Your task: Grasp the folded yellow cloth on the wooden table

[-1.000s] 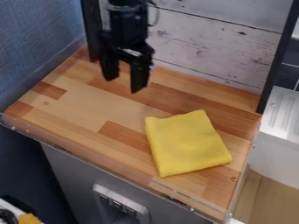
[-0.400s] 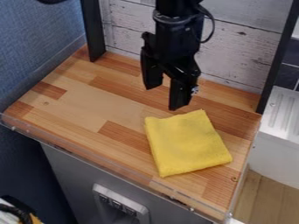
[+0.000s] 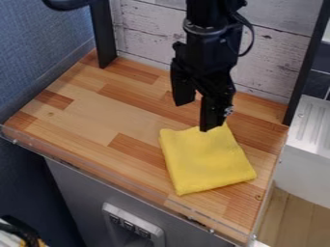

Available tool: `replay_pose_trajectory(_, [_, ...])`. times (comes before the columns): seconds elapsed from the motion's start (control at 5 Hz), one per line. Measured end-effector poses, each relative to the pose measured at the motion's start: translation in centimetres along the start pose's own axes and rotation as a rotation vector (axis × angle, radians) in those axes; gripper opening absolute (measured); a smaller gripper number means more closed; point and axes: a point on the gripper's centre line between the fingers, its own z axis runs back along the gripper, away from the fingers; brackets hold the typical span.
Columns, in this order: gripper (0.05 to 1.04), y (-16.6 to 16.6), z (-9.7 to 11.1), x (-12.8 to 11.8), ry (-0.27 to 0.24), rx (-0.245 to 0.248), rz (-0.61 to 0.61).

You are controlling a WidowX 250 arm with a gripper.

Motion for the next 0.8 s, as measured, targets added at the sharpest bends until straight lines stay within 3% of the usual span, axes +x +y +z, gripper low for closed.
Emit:
replay_pose_trajectory(0.2, [0.999,-0.3,-0.5,0.7,0.009,-0.025,-0.021])
replay_pose_trajectory(0.4, [0.933,-0.3,-0.6,1.4,0.025,-0.052,-0.031])
replay_pose_trajectory(0.8, [0.376,0.2,-3.0,2.1,0.069,-0.074,-0.057])
